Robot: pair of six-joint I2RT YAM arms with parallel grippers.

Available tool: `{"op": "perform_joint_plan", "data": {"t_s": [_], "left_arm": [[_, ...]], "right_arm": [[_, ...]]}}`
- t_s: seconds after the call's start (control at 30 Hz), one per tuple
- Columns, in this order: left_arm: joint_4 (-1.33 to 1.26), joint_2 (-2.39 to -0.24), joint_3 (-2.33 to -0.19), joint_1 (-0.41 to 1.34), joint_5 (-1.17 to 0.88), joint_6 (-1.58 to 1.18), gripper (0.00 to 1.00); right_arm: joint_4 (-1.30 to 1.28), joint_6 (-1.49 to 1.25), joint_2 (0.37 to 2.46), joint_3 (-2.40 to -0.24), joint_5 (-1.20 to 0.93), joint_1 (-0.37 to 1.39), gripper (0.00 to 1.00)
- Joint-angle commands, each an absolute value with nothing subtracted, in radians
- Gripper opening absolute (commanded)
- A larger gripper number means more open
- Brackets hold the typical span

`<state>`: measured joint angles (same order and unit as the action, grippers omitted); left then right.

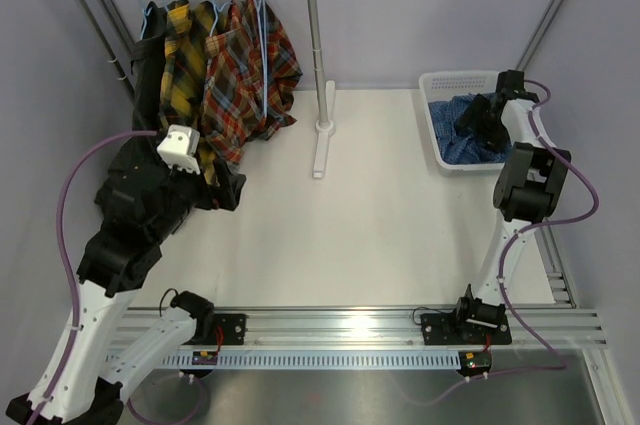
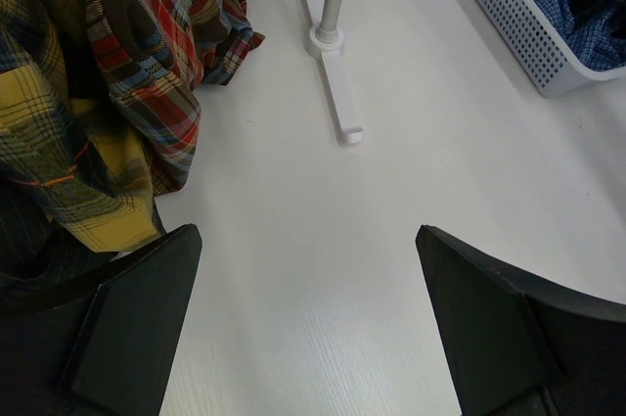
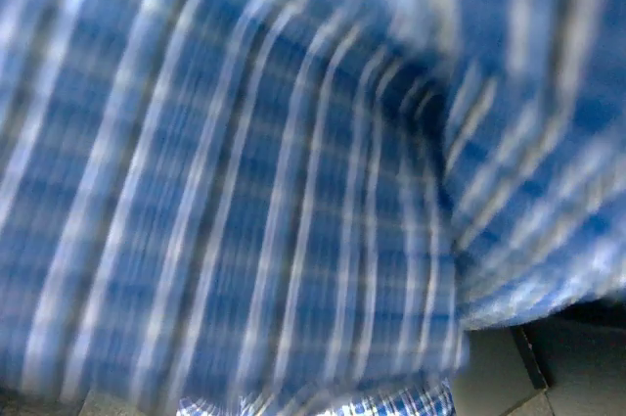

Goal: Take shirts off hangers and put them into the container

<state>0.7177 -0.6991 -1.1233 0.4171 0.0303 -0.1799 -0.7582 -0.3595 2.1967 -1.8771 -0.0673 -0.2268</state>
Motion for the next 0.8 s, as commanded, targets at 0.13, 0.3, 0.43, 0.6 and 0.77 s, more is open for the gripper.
{"op": "perform_joint_plan", "data": {"t_s": [0.13, 0.3, 0.43, 0.6, 0.77], "left_arm": [[0.699, -0.658, -1.16, 0.422, 0.011, -0.16, 0.99], [0.701, -0.614, -1.155, 0.42, 0.049, -0.158, 0.99], [0.701, -0.597, -1.16, 0.42, 0.098, -0.166, 0.99], [0.699, -0.643, -1.192, 0.42, 0.107, -0.183, 0.99], [0.692, -0.774, -1.319, 0.42, 0.13, -0.204, 0.99]], "right_arm": [[-0.787, -0.281, 1.799, -1.924, -0.005, -0.204, 0.99], [-0.761, -0.241, 1.596, -1.904, 0.067, -0.204, 0.99], [-0.727, -0.219, 1.392, -1.842, 0.084, -0.204, 0.99], [-0.651, -0.227, 1.122, -1.67, 0.005, -0.204, 0.99], [-0.522, -0.271, 0.907, -1.467, -0.109, -0.198, 1.0]]}}
